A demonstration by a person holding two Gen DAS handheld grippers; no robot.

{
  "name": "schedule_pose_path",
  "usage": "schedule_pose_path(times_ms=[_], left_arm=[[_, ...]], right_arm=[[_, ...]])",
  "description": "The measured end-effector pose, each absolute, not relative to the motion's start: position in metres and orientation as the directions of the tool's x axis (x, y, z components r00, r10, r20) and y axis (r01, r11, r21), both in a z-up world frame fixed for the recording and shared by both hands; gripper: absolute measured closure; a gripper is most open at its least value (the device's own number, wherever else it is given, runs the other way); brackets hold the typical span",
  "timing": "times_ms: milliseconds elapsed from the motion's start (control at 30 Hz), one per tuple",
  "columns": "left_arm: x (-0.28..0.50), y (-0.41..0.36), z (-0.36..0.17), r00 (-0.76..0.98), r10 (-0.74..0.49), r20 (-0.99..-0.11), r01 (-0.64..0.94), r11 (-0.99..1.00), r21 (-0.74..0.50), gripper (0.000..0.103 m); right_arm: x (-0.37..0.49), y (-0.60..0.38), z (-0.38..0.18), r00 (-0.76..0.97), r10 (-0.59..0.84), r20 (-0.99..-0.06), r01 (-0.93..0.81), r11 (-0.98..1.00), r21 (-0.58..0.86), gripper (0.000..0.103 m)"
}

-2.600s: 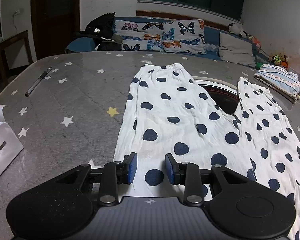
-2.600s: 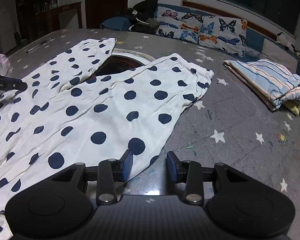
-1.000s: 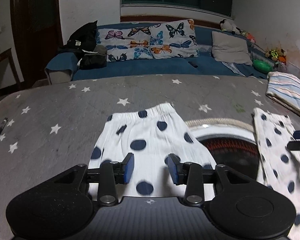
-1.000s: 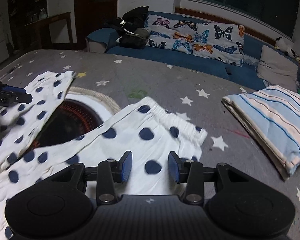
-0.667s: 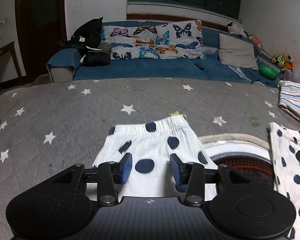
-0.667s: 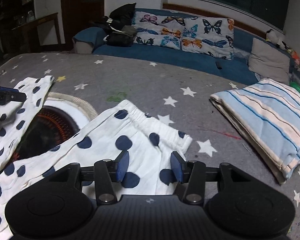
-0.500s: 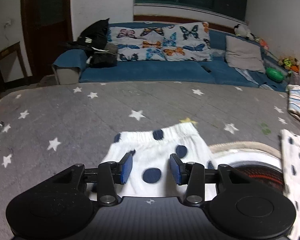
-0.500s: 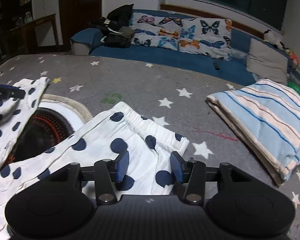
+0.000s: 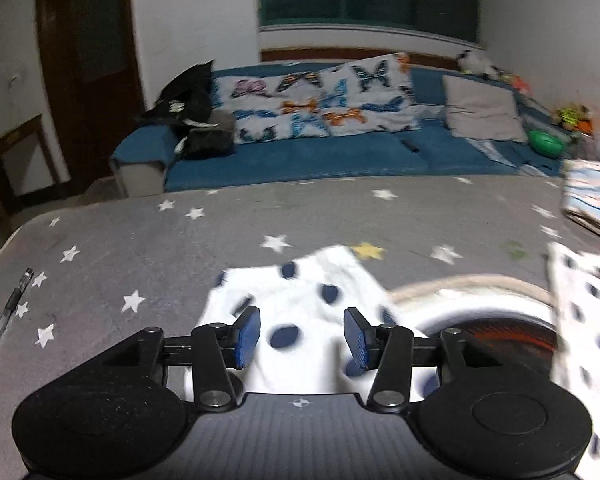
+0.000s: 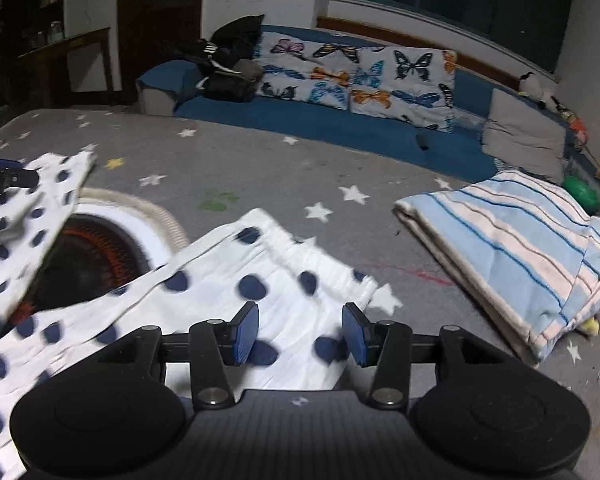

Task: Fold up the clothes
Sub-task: 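Grasp a pants leg hem with the left gripper while the right gripper hovers over the waistband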

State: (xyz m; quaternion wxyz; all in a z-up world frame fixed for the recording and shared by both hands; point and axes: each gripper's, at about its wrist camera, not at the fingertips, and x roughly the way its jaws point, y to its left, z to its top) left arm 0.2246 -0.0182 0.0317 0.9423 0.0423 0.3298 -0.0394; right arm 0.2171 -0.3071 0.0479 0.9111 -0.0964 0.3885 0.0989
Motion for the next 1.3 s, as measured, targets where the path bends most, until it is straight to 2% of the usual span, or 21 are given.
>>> schedule_pose_path(times_ms=[133,200,367,600,700,867,1100,1133,1300], left_arm=[[0.175,-0.032,0.041,0.772,-0.124,-0.624,0.186,0.982,0.035,0.048],[0.148,-0.041,0.042,0.759,-0.166,-0.63,0.237,0.971,0.03,0.048],[0.069,-0.072,0.043,0.707,-0.293,-0.644,0.376,0.927,-0.01,0.046],[-0.03,-0.117,0.044,0.591,-0.499,-0.633,0.535,0.83,-0.156,0.046],[-0.057,-0.14,0.041,0.545,-0.544,-0.638,0.599,0.785,-0.158,0.045],[-0.082,-0.168,0.029,0.533,-0.535,-0.655,0.646,0.758,-0.093,0.037],[-0.086,-0.176,0.01,0.527,-0.484,-0.698,0.638,0.768,-0.051,0.038],[-0.085,-0.174,0.009,0.527,-0.484,-0.699,0.635,0.771,-0.055,0.039],[-0.08,-0.17,0.006,0.519,-0.477,-0.709,0.622,0.78,-0.07,0.058]], right_arm=[[0.186,-0.298,0.052,0.652,0.154,-0.742,-0.326,0.941,-0.091,0.055],[0.167,-0.291,0.052,0.641,0.177,-0.747,-0.374,0.922,-0.102,0.049],[0.128,-0.277,0.048,0.609,0.206,-0.766,-0.471,0.871,-0.141,0.047],[0.097,-0.283,0.045,0.609,0.183,-0.772,-0.466,0.87,-0.162,0.046],[0.096,-0.294,0.048,0.616,0.171,-0.769,-0.434,0.889,-0.15,0.046],[0.101,-0.318,0.053,0.628,0.157,-0.762,-0.352,0.931,-0.098,0.046],[0.119,-0.35,0.051,0.636,0.153,-0.756,-0.248,0.969,-0.013,0.047],[0.123,-0.353,0.051,0.637,0.156,-0.755,-0.235,0.972,0.002,0.048],[0.143,-0.363,0.048,0.647,0.153,-0.747,-0.191,0.981,0.035,0.052]])
